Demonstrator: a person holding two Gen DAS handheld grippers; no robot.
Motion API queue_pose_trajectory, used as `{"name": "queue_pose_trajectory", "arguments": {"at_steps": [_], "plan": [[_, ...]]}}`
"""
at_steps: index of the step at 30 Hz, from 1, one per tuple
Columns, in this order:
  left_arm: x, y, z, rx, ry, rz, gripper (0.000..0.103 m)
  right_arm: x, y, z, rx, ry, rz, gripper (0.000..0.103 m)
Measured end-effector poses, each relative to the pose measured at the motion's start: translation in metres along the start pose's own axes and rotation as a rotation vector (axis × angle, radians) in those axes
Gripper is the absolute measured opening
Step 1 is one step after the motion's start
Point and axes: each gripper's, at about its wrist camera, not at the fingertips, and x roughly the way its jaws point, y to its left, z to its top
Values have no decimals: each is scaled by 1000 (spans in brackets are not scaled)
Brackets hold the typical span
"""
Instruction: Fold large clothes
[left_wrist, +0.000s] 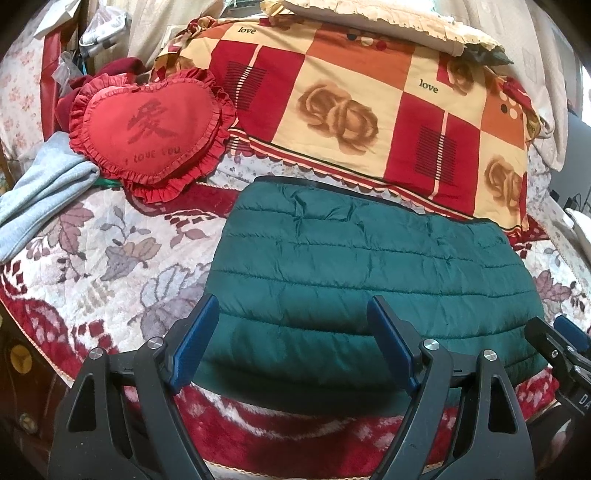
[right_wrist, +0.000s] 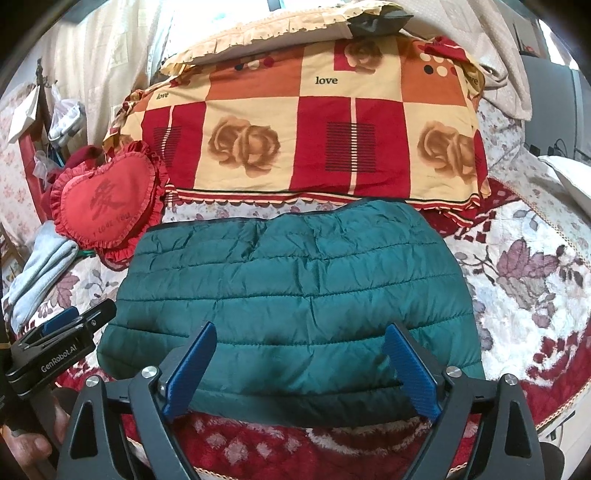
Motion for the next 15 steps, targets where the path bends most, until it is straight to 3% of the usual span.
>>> {"name": "queue_pose_trajectory", "arguments": {"at_steps": [15], "plan": [[4, -6, -1, 25, 6, -6, 83, 1, 9, -2, 4, 4, -2, 91]]}}
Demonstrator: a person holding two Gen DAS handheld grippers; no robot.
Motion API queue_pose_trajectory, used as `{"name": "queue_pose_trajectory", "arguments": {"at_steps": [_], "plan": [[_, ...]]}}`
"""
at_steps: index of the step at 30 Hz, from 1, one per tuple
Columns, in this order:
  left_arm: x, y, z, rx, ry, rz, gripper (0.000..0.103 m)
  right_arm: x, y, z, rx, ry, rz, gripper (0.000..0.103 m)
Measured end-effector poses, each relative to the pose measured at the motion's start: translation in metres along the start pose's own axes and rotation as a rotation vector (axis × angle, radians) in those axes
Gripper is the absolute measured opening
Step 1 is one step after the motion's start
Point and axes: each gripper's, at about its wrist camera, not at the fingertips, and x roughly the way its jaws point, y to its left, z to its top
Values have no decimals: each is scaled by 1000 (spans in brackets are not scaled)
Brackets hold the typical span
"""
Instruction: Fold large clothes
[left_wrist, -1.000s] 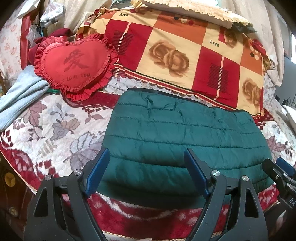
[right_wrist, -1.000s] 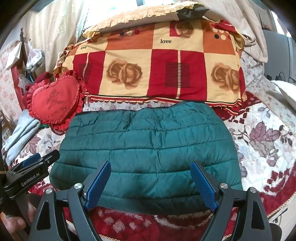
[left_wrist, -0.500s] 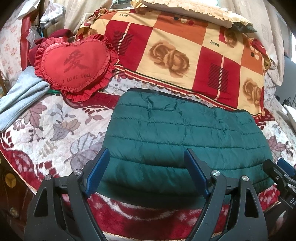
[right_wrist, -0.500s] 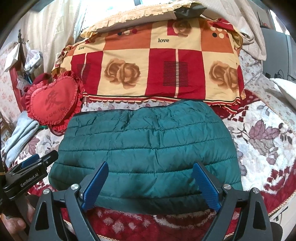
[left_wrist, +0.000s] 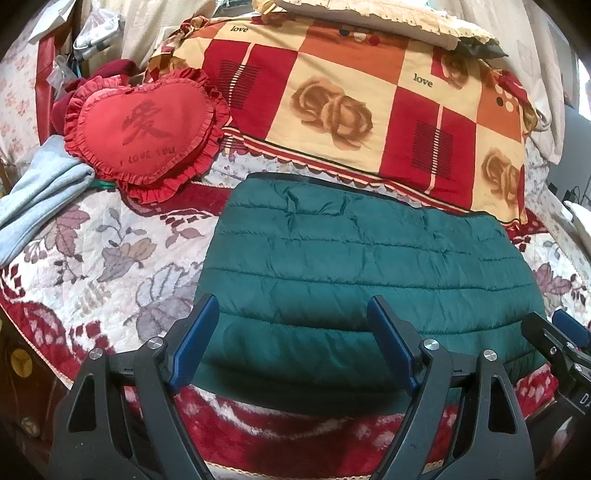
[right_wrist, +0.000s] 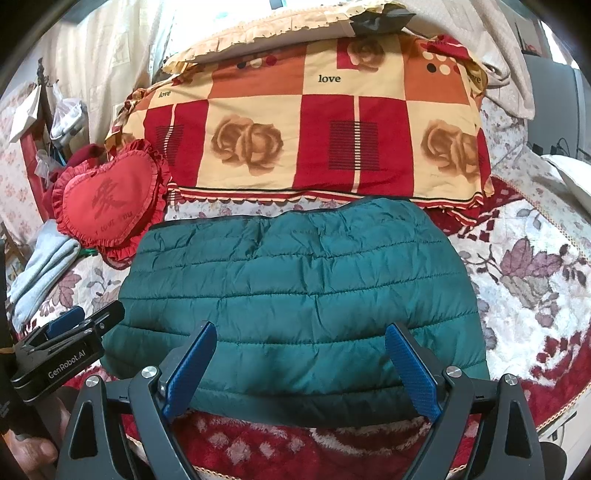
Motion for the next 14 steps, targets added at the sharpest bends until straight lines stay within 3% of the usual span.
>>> {"name": "queue_pose_trajectory", "arguments": {"at_steps": [14], "plan": [[0, -3, -2, 34, -24, -9, 83, 2, 1, -3, 11, 1, 2, 91]]}}
